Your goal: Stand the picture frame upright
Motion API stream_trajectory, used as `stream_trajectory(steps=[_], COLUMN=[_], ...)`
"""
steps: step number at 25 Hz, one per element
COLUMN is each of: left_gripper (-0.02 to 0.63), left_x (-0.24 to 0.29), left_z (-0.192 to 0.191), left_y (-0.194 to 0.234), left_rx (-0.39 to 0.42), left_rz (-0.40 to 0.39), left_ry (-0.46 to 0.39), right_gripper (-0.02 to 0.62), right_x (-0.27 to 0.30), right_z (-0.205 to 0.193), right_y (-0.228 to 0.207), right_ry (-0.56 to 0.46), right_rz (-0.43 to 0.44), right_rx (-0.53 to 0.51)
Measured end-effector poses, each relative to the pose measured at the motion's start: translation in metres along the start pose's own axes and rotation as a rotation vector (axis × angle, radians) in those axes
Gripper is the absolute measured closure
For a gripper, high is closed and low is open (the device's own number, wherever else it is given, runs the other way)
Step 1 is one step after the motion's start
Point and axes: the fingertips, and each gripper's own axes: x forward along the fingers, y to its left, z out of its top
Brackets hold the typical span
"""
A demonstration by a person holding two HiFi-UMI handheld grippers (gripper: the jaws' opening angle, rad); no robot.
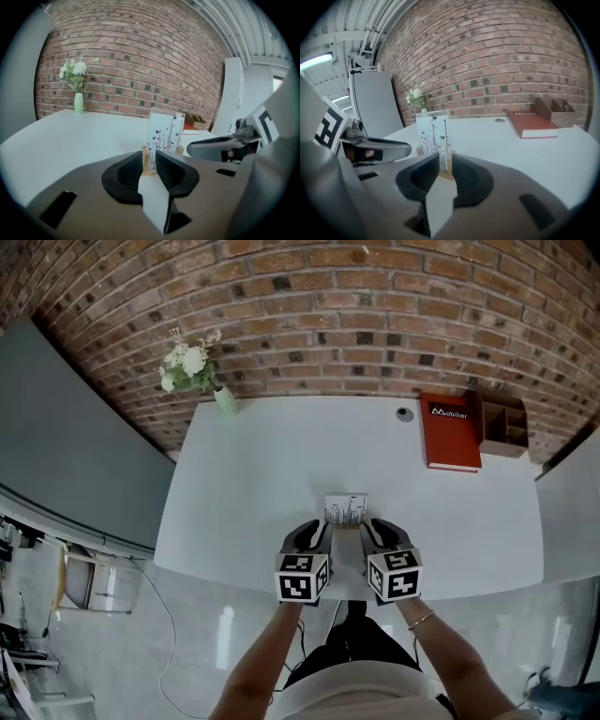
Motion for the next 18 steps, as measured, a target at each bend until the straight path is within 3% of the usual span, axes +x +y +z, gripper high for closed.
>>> stream_trajectory(steps=[6,18], left_gripper=[0.604,0.612], left_x=[-0.034,-0.095], left_z=[-0.009,-0.011], left_y=[-0.004,-0.019], left_rx=[0.000,0.016], left_rz=[0.001,-0.029], left_ry=[-0.026,-0.106], right_gripper=[0.514,0.555], right_x=[-0.033,-0.099], right_z=[-0.002,-0.020], right_y=[0.014,0.038], right_ry=[-0.031,-0.095], right_rz=[-0.006,-0.053], right_rx=[0.022,0.061])
